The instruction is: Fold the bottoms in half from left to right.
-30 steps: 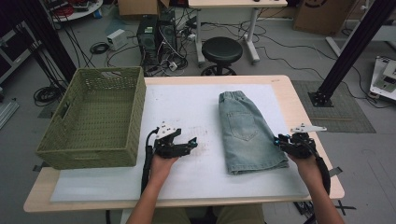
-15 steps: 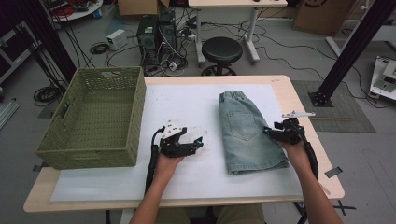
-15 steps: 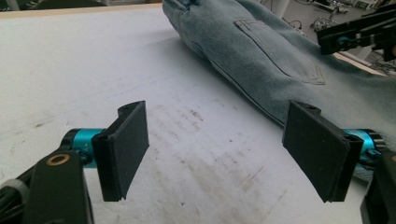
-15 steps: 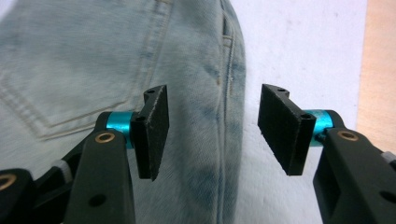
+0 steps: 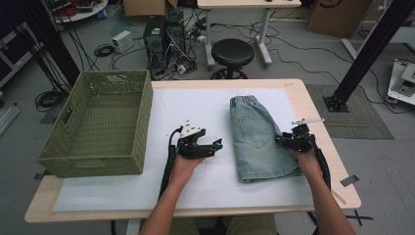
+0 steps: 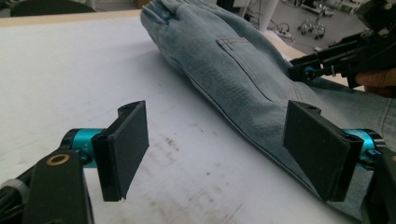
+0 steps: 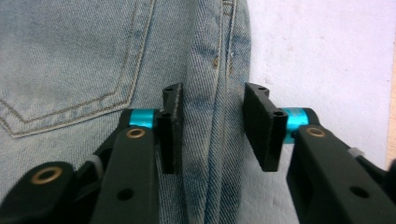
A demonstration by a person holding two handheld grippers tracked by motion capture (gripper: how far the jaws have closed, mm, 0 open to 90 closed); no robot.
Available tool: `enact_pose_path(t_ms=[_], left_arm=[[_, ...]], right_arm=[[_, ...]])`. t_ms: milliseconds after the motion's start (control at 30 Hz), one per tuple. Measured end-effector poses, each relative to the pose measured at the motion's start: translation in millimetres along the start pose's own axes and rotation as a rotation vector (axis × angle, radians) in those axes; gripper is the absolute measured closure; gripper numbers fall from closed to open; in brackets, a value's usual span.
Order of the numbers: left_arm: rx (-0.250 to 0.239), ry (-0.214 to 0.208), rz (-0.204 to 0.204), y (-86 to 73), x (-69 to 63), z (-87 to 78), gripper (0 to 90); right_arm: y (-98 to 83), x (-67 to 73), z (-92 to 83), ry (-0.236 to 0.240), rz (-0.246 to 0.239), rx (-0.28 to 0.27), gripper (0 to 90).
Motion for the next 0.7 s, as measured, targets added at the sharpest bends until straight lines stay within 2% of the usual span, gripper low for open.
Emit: enact_pose_path(t_ms=[167, 267, 333, 433, 700], left_arm=[[0.046, -0.034, -0.007, -1.5, -16.7, 24.4, 23.0], [0.072, -0.042, -0.033, -5.9, -24.0, 39.2, 23.4], [0.095, -0.039, -0.051, -10.9, -27.5, 48.5, 23.7], [0.136, -0.032, -0.049, -19.2, -31.9, 60.0, 24.8], [0.208, -0.010, -0.059, -25.2, -39.7, 72.7, 34.1]], right_arm=[[0.2, 1.9, -0.1, 0.007, -0.016, -0.001, 68.3], [0.1, 2.9, -0.2, 0.006, -0.022, 0.000, 69.9], [0.1, 3.4, -0.2, 0.008, -0.030, -0.001, 71.6], [-0.1, 4.8, -0.5, 0.005, -0.039, -0.001, 74.1], [-0.2, 5.9, -0.3, 0.000, -0.051, -0.007, 75.9]])
Point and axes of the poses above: each handheld gripper's, and its own axes: z roughly forward along the jaws, y roughly out of its top, x roughly to its left, the point moved 10 cm from there along z, roughly forward along the jaws, and after that the axes turned 1 degree about x, right-handed, at the moved point
